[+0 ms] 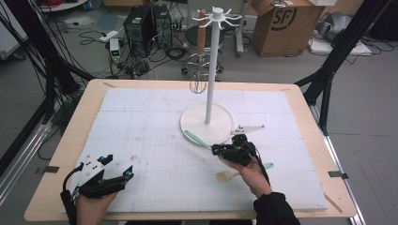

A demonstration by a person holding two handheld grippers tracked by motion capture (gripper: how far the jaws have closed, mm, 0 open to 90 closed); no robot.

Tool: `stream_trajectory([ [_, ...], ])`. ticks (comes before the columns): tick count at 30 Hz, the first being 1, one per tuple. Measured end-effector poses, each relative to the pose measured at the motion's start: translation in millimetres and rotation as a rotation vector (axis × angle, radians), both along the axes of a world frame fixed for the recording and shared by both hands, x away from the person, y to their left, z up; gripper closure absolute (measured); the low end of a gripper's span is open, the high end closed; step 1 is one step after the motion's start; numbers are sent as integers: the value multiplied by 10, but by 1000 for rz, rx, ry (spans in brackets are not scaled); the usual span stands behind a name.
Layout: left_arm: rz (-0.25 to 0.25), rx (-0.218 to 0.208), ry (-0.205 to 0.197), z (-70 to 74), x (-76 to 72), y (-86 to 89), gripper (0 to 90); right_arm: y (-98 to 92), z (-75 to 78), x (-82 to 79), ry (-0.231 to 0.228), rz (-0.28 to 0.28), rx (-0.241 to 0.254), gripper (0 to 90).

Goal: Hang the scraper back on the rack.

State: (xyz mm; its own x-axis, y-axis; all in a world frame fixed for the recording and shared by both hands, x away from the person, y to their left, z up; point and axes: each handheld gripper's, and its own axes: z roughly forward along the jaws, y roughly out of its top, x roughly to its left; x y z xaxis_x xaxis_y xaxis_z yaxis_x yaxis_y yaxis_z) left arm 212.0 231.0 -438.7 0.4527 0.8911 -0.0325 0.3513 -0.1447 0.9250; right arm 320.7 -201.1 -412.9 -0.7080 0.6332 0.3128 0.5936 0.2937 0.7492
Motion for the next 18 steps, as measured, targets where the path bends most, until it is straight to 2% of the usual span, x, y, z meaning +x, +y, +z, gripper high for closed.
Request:
stream_trajectory([
  [4, 1, 0, -2, 1, -1, -1, 179, -1, 9, -5, -15, -13, -3, 824],
  [7, 1, -3, -1, 1, -2, 0, 179, -26, 26, -3, -23, -25, 26, 824],
  [15, 0, 0, -3, 2, -2, -3, 179, -132, 128, -43, -73, -56, 150, 824],
  [18, 0, 0, -1, 1, -1, -2, 179, -180, 172, -63, -91, -64, 215, 824],
])
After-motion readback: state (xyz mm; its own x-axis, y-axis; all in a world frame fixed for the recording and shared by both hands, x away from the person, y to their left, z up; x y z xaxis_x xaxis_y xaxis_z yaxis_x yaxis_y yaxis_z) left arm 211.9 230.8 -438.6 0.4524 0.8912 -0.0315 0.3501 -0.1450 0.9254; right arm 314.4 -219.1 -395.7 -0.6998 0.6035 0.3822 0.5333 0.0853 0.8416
